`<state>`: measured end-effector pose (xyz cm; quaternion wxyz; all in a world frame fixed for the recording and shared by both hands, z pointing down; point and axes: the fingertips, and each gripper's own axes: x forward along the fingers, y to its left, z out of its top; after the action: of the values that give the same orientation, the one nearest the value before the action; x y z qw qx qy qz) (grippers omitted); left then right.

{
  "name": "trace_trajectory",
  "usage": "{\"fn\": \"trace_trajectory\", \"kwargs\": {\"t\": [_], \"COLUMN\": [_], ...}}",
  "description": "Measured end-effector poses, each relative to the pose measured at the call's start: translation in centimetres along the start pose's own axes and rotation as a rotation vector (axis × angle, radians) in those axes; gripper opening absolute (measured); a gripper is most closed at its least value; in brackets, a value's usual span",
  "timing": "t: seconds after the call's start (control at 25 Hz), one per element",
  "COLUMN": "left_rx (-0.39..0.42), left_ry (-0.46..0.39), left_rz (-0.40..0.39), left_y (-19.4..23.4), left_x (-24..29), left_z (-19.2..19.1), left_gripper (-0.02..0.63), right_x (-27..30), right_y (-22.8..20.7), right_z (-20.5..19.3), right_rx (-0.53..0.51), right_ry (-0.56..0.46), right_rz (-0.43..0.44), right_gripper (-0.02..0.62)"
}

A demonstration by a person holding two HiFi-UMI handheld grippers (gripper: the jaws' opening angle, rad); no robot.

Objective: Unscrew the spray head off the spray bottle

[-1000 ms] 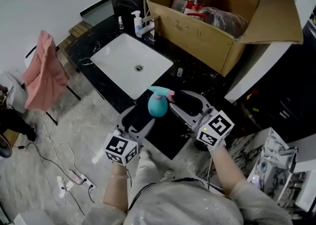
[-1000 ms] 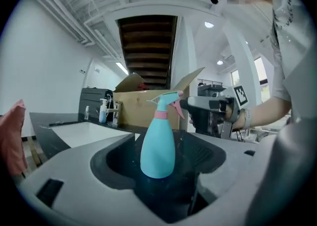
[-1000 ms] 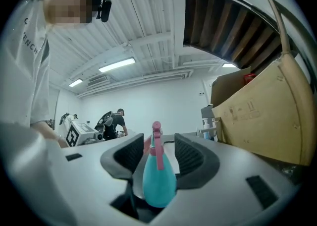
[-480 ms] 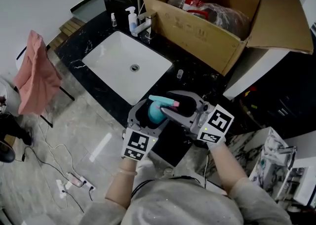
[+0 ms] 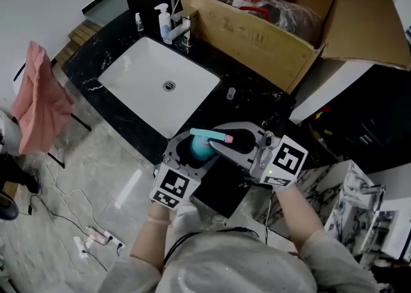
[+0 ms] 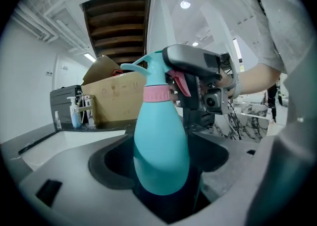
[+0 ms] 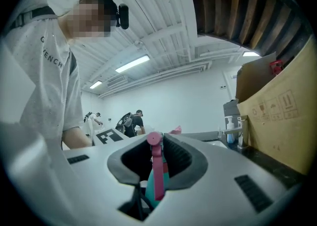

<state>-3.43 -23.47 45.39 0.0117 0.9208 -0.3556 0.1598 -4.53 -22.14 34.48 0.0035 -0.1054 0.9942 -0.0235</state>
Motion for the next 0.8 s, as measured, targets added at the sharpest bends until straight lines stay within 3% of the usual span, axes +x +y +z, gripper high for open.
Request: {"fn": "trace_trajectory", "kwargs": {"t": [0.2, 0.32, 0.4, 0.48, 0.6, 0.68, 0.8], "left_rx": [0.077, 0.11, 0.118, 0.113, 0.087, 0.074, 0.065], "left_ry": [0.003, 0.007, 0.007, 0.006, -0.008, -0.018, -0.026], "left_rz": [-0.195, -0.36, -0.422, -0.41, -0.342, -0.296, -0.261], "left_y": [-1.3, -2.3, -2.7, -2.7, -2.4, -1.9, -1.5], "left_x": [-0.1, -0.7, -0.9, -0.9, -0.7, -0.6, -0.5], "left_z": [0.0, -0.2, -0.2, -0.1, 0.0, 0.0, 0.0], "left_gripper": [0.347, 0.347, 0.347, 0.347, 0.347, 0.347, 0.347], "right_x": [-0.3, -0.7, -1.0, -1.0, -2.5, -4.6, -6.5], "right_y": [0.8, 1.0, 1.0, 0.6, -1.0, -1.6, -0.4], "right_z": [0.0, -0.3, -0.3, -0.2, 0.6, 1.2, 1.4], "right_rx": [0.005, 0.052, 0.089, 0.097, 0.1, 0.128, 0.166], "right_ry": [0.031, 0.056, 0.06, 0.05, -0.044, -0.131, -0.17], "right_rz": [0.145, 0.258, 0.306, 0.262, 0.04, -0.097, -0.149], "right_gripper": [0.074, 0.074, 0.075, 0.079, 0.181, 0.182, 0.141]}}
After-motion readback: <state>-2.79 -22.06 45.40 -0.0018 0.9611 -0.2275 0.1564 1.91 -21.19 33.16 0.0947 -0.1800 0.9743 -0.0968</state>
